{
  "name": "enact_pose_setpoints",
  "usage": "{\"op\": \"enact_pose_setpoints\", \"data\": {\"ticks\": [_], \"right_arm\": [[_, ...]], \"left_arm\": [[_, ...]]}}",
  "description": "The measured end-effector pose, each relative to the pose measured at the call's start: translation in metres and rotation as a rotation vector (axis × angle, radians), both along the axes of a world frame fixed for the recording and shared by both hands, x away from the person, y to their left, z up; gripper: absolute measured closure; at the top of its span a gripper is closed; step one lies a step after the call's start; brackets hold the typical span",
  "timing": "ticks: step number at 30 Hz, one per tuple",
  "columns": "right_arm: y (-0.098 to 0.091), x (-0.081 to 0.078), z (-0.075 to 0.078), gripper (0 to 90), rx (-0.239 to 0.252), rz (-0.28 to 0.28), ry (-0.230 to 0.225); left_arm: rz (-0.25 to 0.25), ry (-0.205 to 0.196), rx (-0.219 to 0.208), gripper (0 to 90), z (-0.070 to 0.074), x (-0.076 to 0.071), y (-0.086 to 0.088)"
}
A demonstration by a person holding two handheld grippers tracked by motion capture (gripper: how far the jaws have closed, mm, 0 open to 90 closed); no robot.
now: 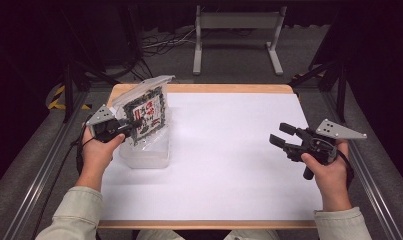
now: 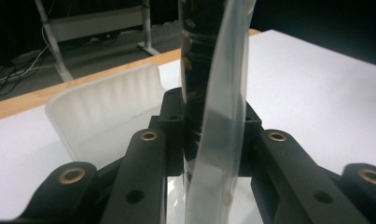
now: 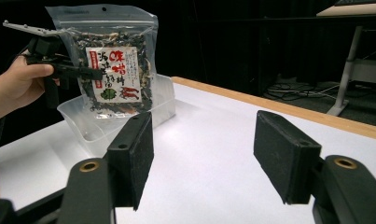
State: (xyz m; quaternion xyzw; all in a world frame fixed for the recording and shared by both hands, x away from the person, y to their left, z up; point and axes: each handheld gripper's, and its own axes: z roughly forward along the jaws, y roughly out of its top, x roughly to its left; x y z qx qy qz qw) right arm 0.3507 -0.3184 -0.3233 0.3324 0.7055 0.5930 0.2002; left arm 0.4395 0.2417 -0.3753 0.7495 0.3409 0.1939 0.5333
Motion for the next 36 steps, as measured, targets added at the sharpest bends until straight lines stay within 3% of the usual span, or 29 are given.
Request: {"op": "enact_pose_setpoints", "data": {"ticks": [15, 28, 29, 31, 32, 36], "right_arm": [[0.001, 0.001, -0.003, 38.2, -0.004, 0.001, 0.01], [-0.001, 0.002, -0.006, 38.2, 0.002, -0.001, 0.019], [-0.001, 0.002, -0.006, 38.1, -0.001, -0.001, 0.02], [-0.001, 0.003, -0.007, 38.1, -0.002, 0.0, 0.021], [-0.002, 0.003, -0.008, 38.0, -0.005, 0.001, 0.022], [-0.002, 0.004, -0.009, 36.7, -0.01, 0.002, 0.023]], "left_arm": [[0.006, 0.02, -0.039, 72.7, -0.015, -0.003, 0.013], [0.021, 0.03, -0.045, 70.6, -0.01, -0.001, 0.016], [0.024, 0.016, -0.068, 67.3, -0.01, -0.001, 0.016], [0.06, 0.006, -0.116, 51.8, -0.007, -0.003, 0.017], [0.07, -0.011, -0.118, 41.0, -0.006, -0.004, 0.017], [0.082, -0.024, -0.121, 27.1, 0.001, -0.013, 0.022]]}}
